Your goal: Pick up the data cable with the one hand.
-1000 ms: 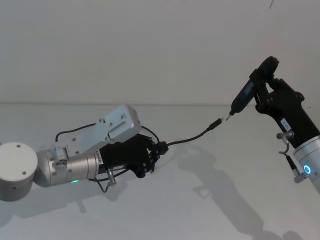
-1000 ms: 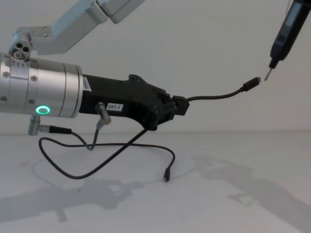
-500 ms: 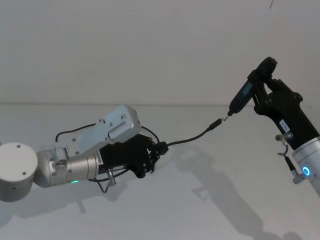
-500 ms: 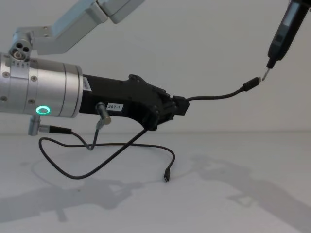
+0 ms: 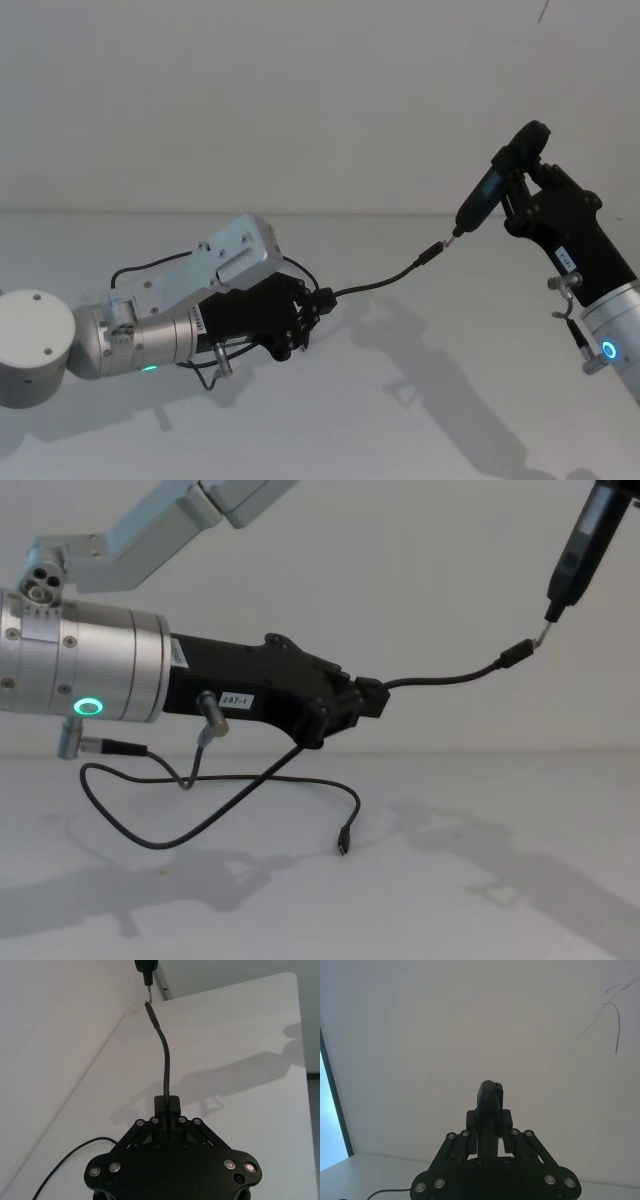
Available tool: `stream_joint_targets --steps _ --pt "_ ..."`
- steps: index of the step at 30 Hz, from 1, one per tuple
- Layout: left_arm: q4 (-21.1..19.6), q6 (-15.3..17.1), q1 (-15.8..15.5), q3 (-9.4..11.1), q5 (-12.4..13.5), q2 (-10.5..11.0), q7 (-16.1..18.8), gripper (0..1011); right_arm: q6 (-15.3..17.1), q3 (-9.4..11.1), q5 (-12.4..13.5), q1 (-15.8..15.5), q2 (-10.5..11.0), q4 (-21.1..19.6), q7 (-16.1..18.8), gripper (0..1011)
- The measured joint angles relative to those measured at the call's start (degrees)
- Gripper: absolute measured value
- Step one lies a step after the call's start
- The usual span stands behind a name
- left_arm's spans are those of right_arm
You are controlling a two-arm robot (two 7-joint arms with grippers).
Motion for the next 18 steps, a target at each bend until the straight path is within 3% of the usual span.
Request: stream_joint_targets --steps 18 --pt "0.0 0.0 0.0 0.0 0.0 0.0 0.0 35 -1.3 -0.1 -2.4 -0.1 -0.5 0.3 0.0 279"
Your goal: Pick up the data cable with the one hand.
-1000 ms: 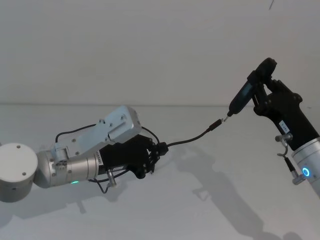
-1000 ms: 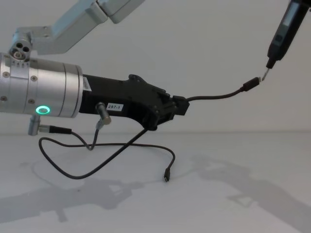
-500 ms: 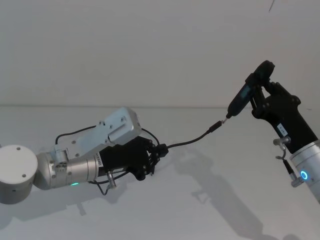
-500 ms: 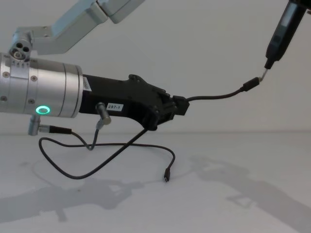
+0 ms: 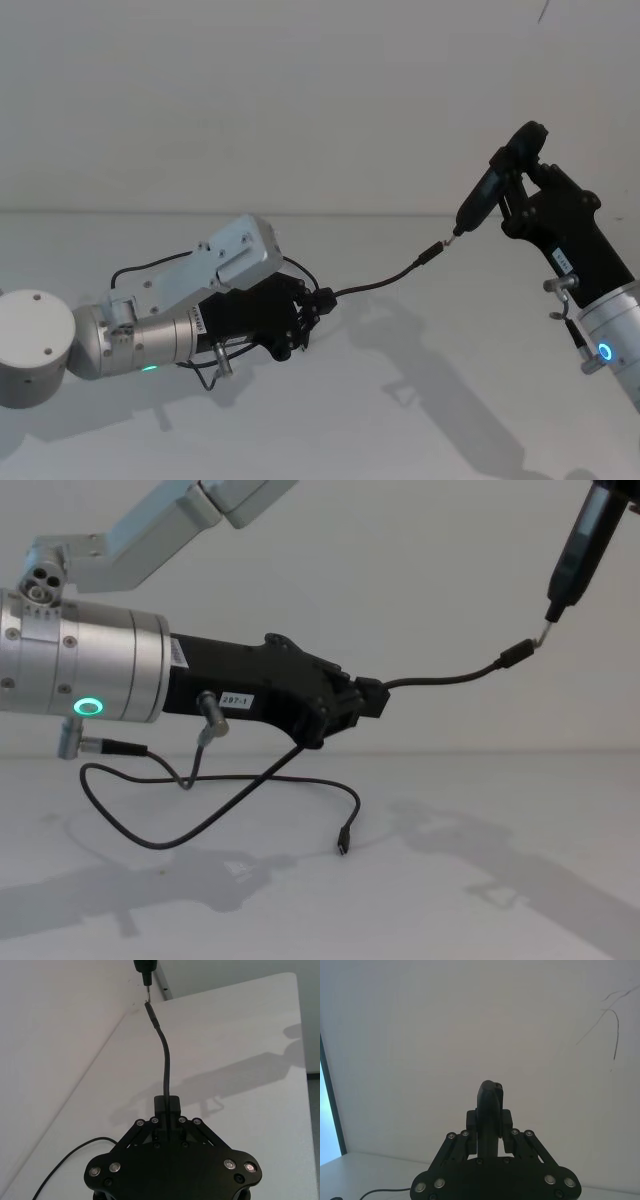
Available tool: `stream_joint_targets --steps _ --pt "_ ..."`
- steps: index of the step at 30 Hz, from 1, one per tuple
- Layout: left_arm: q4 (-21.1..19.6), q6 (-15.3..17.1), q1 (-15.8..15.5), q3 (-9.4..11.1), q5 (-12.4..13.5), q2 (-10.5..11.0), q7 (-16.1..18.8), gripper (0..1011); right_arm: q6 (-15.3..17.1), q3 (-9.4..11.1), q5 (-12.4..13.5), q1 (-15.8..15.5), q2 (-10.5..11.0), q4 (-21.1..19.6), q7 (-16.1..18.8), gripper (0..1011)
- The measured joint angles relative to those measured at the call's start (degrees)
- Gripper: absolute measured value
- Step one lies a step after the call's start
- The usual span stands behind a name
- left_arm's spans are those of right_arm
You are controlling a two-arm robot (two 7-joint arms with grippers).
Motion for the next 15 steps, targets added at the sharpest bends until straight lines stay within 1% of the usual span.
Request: stream_joint_targets --steps 15 --pt "0.0 0.0 0.0 0.0 0.0 0.0 0.0 35 0.0 0.3 -0.1 0.0 -0.3 0.2 0.6 279"
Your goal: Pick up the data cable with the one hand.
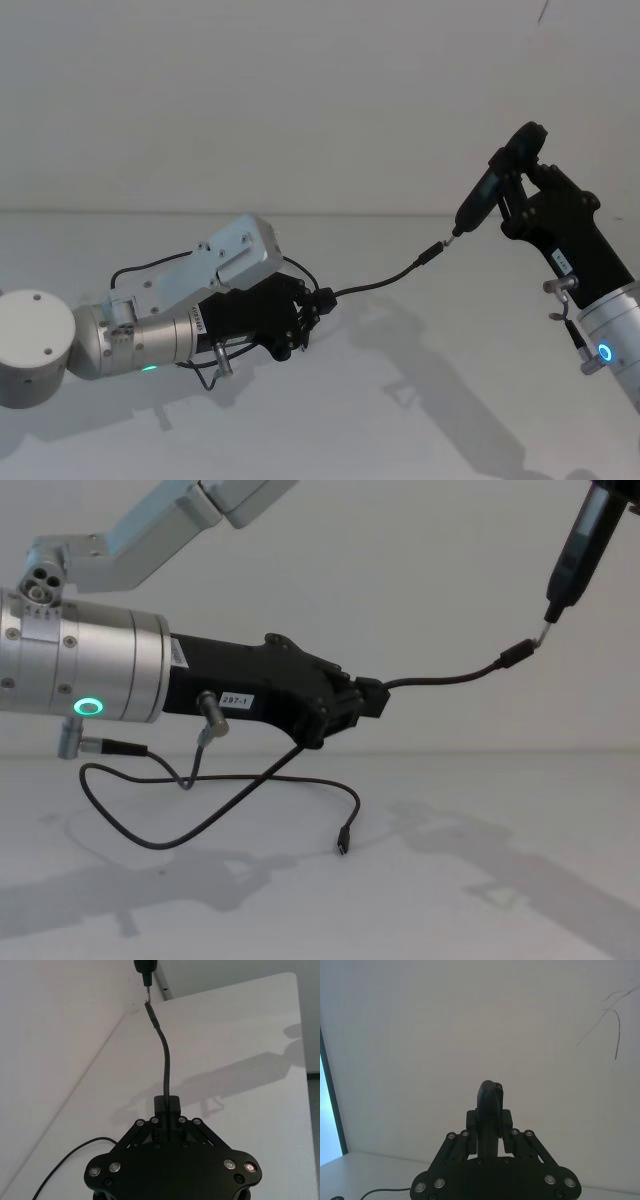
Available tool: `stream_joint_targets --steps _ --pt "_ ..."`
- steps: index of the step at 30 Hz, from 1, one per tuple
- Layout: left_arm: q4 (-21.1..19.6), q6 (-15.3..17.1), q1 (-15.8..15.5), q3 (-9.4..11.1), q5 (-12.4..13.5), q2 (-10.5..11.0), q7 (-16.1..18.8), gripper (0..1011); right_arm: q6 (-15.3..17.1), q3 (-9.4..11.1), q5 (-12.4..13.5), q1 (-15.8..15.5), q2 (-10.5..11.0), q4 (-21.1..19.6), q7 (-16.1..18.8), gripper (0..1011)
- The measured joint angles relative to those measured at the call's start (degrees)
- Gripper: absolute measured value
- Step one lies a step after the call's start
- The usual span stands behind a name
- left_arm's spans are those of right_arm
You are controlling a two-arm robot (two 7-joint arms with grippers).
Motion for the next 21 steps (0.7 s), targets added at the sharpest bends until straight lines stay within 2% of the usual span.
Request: stream_joint_targets --steps 21 --pt "0.0 0.0 0.0 0.0 0.0 0.0 0.0 35 -0.5 -0.5 0.4 0.0 0.4 0.2 0.8 279"
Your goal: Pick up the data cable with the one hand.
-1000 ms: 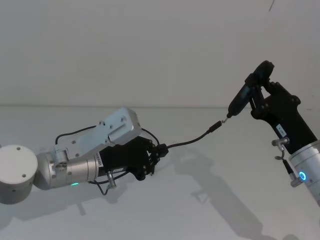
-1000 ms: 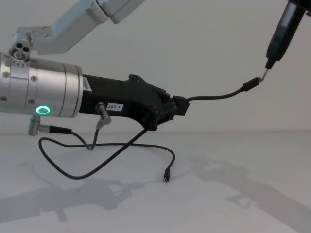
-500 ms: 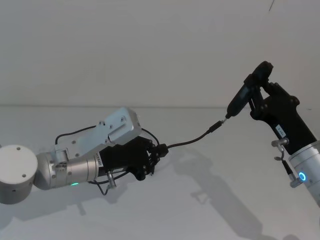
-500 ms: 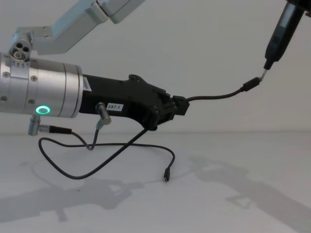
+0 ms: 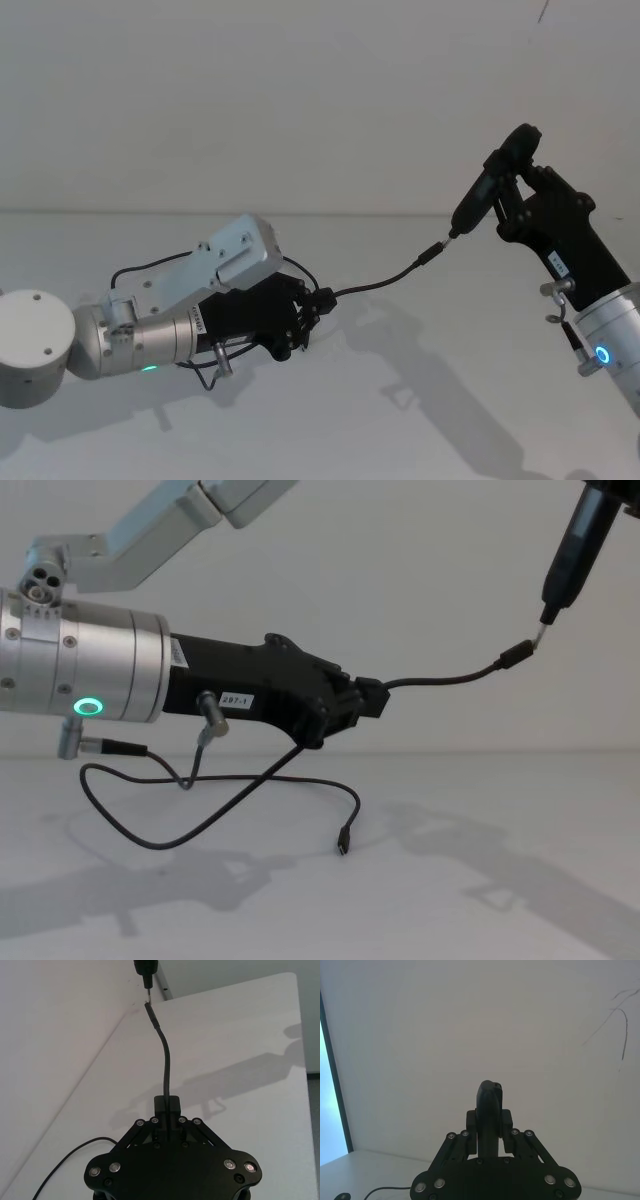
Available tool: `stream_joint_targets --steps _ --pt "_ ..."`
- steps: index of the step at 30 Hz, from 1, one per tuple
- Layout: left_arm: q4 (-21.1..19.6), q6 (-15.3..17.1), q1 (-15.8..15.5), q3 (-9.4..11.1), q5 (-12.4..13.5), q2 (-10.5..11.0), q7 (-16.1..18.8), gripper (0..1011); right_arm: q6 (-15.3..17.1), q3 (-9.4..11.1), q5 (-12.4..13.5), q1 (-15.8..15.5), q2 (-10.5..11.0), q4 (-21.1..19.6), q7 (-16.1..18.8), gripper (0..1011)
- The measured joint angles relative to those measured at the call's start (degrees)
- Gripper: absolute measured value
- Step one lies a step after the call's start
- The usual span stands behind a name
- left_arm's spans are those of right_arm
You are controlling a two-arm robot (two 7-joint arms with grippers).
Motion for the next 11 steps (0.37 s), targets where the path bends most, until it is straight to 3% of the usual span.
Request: stream_joint_targets --steps 11 --pt "0.0 0.0 0.0 0.0 0.0 0.0 0.0 35 -0.3 -0.1 -0.4 0.0 0.0 0.0 0.1 279"
